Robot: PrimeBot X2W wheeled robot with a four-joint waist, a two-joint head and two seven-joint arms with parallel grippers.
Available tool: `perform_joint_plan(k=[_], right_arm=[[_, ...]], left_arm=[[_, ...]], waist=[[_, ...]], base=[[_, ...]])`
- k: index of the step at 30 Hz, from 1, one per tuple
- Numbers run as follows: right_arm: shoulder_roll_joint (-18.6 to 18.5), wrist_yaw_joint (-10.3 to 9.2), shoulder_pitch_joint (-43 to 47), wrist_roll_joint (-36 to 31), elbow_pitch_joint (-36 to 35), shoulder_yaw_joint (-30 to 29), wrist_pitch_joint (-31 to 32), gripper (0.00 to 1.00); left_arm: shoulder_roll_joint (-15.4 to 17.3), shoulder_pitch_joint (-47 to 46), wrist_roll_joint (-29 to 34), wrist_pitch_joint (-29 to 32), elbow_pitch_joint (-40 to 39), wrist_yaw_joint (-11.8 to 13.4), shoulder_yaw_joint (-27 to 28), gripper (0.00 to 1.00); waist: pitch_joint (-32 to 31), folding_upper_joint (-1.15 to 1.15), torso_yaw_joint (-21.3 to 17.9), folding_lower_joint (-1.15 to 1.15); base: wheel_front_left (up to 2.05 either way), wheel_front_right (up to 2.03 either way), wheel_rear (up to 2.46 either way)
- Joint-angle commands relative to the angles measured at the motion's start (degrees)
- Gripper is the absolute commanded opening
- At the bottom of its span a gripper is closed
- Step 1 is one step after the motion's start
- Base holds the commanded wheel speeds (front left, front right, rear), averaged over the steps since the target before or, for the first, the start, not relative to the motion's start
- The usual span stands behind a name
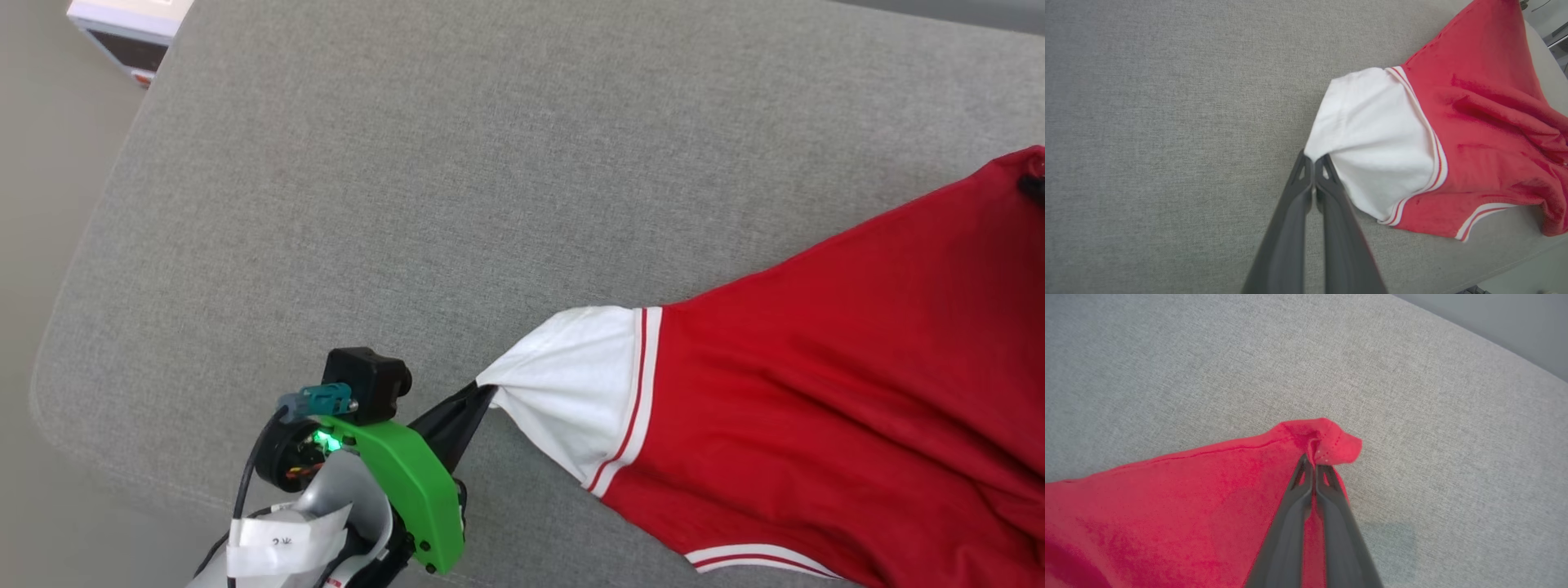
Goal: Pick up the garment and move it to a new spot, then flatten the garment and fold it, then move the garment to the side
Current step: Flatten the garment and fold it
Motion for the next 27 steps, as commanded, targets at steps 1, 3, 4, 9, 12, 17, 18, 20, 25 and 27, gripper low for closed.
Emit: perform_joint_plan(k=[1, 3, 4, 9, 12, 17, 18, 20, 25, 27], right_arm=[[-0.4, -0.04, -0.2, 0.8, 0.2, 0.3, -1.8, 0.0], [-1.1, -0.04, 0.2, 2.5, 0.6, 1.4, -6.7, 0.0], [-1.3, -0.04, 0.3, 2.9, 0.5, 1.8, -8.1, 0.0], [-1.8, -0.04, 1.5, 4.6, -0.6, 2.7, -13.5, 0.0], [-1.9, -0.04, 2.6, 5.3, -1.5, 2.7, -16.2, 0.0], [-1.9, -0.04, 5.7, 5.8, -3.8, 1.8, -19.7, 0.0], [-1.8, -0.04, 6.3, 6.0, -4.3, 1.6, -20.1, 0.0], [-2.0, -0.04, 7.6, 6.1, -5.3, 1.2, -21.0, 0.0], [-1.9, -0.04, 11.4, 5.9, -8.8, -1.2, -23.6, 0.0], [-1.6, -0.04, 12.9, 5.5, -10.6, -2.6, -24.5, 0.0]], left_arm=[[0.7, -0.6, -0.1, -0.4, 0.0, 0.4, 0.6, 0.0], [1.7, -0.6, 0.0, -1.0, -0.6, 1.0, 1.9, 0.0], [1.9, -0.6, 0.1, -1.3, -0.9, 1.2, 2.3, 0.0], [2.9, -1.1, 0.7, -2.9, -2.2, 2.4, 4.5, 0.0], [3.2, -1.7, 1.2, -4.4, -2.9, 3.3, 6.1, 0.0], [2.5, -2.3, 0.6, -8.0, -3.1, 4.7, 9.8, 0.0], [2.6, -2.3, 0.6, -8.7, -2.9, 5.0, 10.5, 0.0], [3.2, -2.4, 1.3, -9.7, -2.5, 5.3, 11.4, 0.0], [2.7, -3.2, 1.5, -13.3, -3.2, 5.9, 13.9, 0.0], [2.8, -3.7, 2.1, -14.5, -3.7, 5.9, 14.6, 0.0]], waist=[[-3.5, 0.0, -2.7, 0.0], [-6.4, 0.0, -4.7, 0.0], [-7.1, 0.0, -5.2, 0.0], [-10.1, 0.0, -7.6, 0.0], [-11.6, 0.0, -8.9, 0.0], [-14.2, 0.0, -11.2, 0.0], [-14.6, 0.0, -11.7, 0.0], [-15.3, 0.0, -12.5, 0.0], [-17.0, 0.0, -13.8, 0.0], [-17.5, 0.0, -14.3, 0.0]], base=[[0.0, 0.0, 0.0], [0.0, 0.0, 0.0], [0.0, 0.0, 0.0], [0.0, 0.0, 0.0], [0.0, 0.0, 0.0], [0.0, 0.0, 0.0], [0.0, 0.0, 0.0], [0.0, 0.0, 0.0], [0.0, 0.0, 0.0], [0.0, 0.0, 0.0]])
